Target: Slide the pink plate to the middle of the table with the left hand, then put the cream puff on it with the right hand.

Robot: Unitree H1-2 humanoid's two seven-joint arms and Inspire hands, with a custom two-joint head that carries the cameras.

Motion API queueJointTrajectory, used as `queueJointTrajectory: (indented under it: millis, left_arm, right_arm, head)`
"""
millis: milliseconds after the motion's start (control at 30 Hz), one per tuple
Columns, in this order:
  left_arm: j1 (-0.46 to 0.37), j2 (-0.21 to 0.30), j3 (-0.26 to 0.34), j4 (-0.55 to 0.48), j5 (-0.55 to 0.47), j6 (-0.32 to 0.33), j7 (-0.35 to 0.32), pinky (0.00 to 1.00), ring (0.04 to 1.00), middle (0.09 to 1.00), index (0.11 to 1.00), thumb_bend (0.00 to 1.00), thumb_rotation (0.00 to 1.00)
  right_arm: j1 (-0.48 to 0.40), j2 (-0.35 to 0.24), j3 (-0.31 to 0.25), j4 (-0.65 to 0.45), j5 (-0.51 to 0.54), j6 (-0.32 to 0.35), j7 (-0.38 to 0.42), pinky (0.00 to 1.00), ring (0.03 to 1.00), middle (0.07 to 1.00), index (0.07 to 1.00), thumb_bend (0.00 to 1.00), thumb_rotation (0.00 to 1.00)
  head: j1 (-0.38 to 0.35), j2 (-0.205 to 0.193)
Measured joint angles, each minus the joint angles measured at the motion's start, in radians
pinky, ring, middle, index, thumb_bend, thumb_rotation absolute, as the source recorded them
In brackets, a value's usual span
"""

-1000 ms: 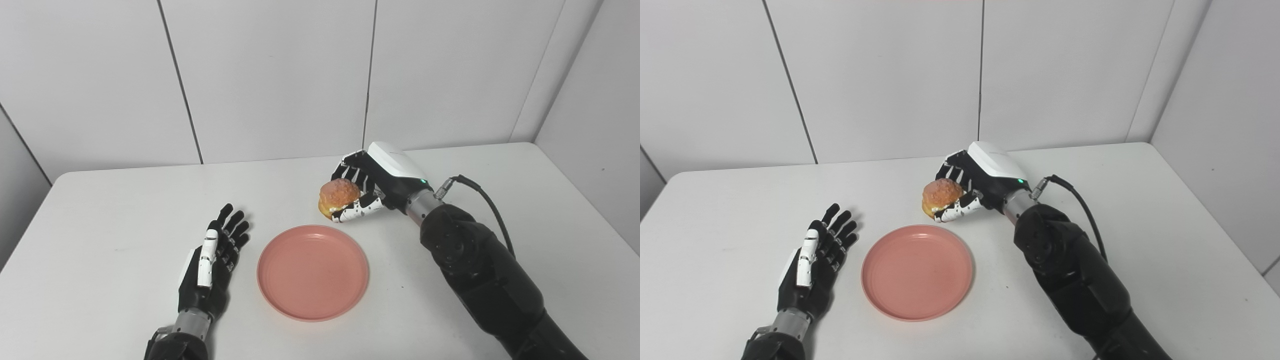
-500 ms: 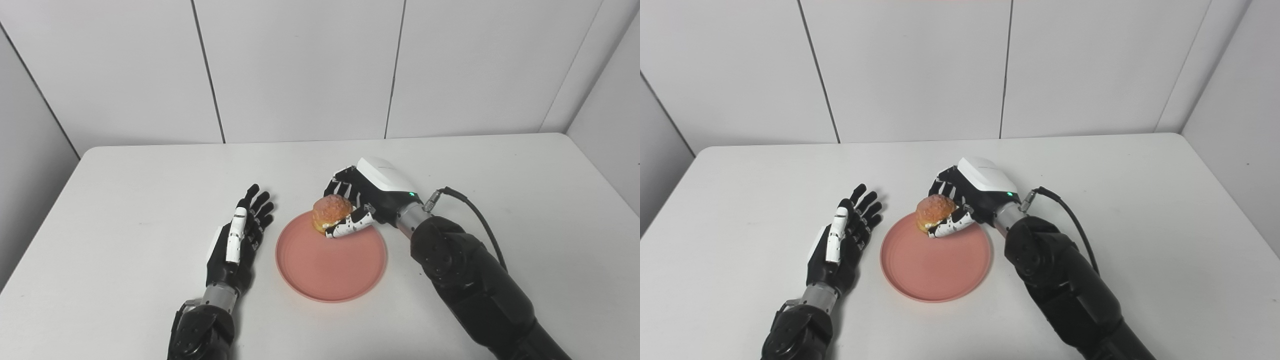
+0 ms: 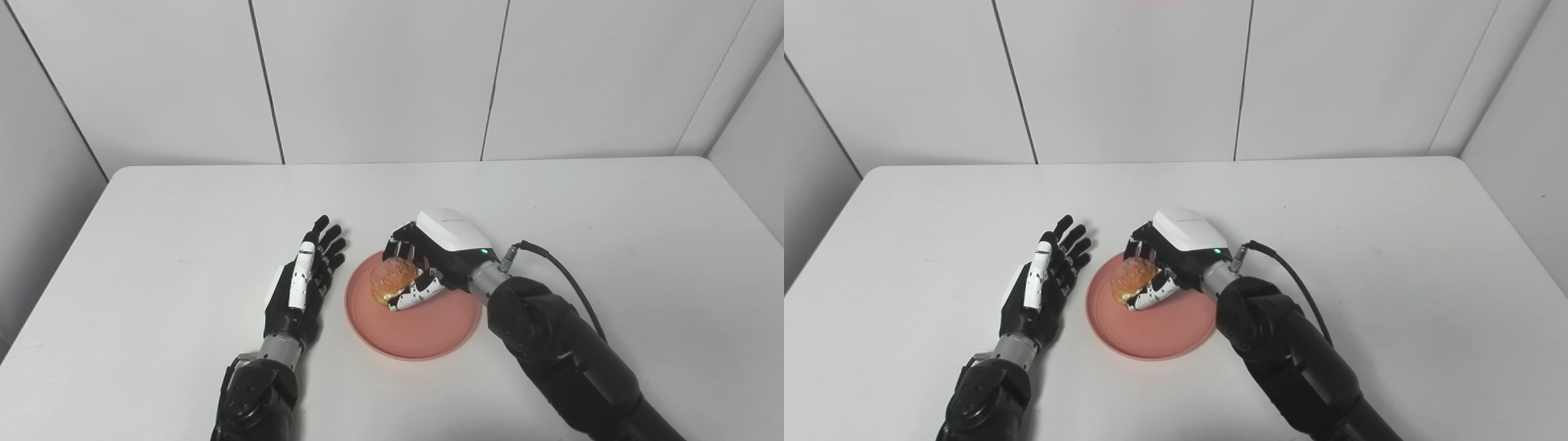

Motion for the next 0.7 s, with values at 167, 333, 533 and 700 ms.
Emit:
queueJointTrajectory:
  millis: [167, 333, 533, 700]
  left_arm:
    - [0.000, 0.000, -0.002, -0.002, 0.000, 0.002, 0.000, 0.87, 0.879, 0.881, 0.883, 0.41, 1.00]
    - [0.000, -0.002, -0.002, -0.012, 0.000, 0.017, 0.008, 0.86, 0.873, 0.875, 0.876, 0.41, 1.00]
    - [0.000, -0.002, -0.004, -0.015, 0.001, 0.020, 0.009, 0.87, 0.880, 0.883, 0.884, 0.41, 1.00]
    - [0.000, -0.002, -0.005, -0.019, 0.001, 0.028, 0.009, 0.87, 0.879, 0.884, 0.885, 0.41, 1.00]
  right_arm:
    - [0.001, 0.001, 0.008, 0.004, -0.024, -0.002, 0.000, 0.26, 0.343, 0.444, 0.489, 0.51, 0.13]
    - [0.003, 0.000, 0.011, 0.005, -0.041, -0.003, 0.002, 0.26, 0.347, 0.447, 0.490, 0.51, 0.13]
    - [0.004, -0.006, 0.023, 0.005, -0.072, -0.006, 0.019, 0.28, 0.368, 0.471, 0.491, 0.51, 0.13]
    - [0.004, -0.008, 0.025, 0.004, -0.084, -0.017, 0.020, 0.30, 0.389, 0.490, 0.491, 0.51, 0.13]
  head:
    - [0.003, 0.002]
    - [0.006, 0.006]
    - [0.003, 0.008]
    - [0.002, 0.008]
